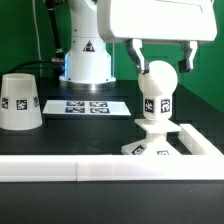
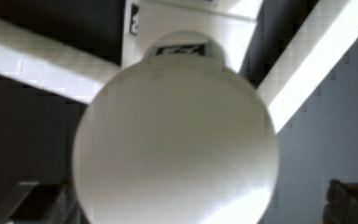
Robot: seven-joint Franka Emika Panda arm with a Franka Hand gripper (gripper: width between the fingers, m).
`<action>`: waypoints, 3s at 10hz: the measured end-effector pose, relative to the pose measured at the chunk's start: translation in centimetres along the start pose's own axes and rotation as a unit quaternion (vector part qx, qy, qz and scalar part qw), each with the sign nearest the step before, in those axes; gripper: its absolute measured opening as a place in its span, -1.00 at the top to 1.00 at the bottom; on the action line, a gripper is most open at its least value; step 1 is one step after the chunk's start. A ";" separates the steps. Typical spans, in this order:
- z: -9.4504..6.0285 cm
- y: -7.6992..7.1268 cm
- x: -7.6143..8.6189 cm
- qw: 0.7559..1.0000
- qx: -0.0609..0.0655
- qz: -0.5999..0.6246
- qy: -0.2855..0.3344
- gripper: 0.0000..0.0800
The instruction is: Assemble lamp
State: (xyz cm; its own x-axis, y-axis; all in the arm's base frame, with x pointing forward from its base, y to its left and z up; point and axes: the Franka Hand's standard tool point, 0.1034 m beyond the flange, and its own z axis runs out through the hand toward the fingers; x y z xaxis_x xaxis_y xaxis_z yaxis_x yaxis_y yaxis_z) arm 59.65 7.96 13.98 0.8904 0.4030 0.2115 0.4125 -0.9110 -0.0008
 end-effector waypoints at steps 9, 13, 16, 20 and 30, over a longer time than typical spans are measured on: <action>1.5 1.0 -0.5 0.999 0.007 -0.009 -0.037 -0.75; 1.6 0.9 -0.5 0.999 0.006 0.005 -0.036 -0.44; 1.7 0.8 -0.5 0.997 0.006 0.068 -0.035 -0.44; 1.7 0.5 -0.1 0.964 0.003 0.266 -0.014 -0.44; 1.9 -0.6 0.3 0.817 0.020 0.577 -0.018 -0.45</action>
Offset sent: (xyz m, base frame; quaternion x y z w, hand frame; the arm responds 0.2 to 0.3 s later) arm 0.0016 -0.0108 -0.0073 -0.0051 0.0141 -0.0196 0.9997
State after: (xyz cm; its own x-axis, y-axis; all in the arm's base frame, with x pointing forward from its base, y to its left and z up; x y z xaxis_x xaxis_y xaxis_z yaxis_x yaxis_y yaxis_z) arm 60.02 8.74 12.17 0.6960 -0.7177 0.0195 -0.6988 -0.6835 -0.2109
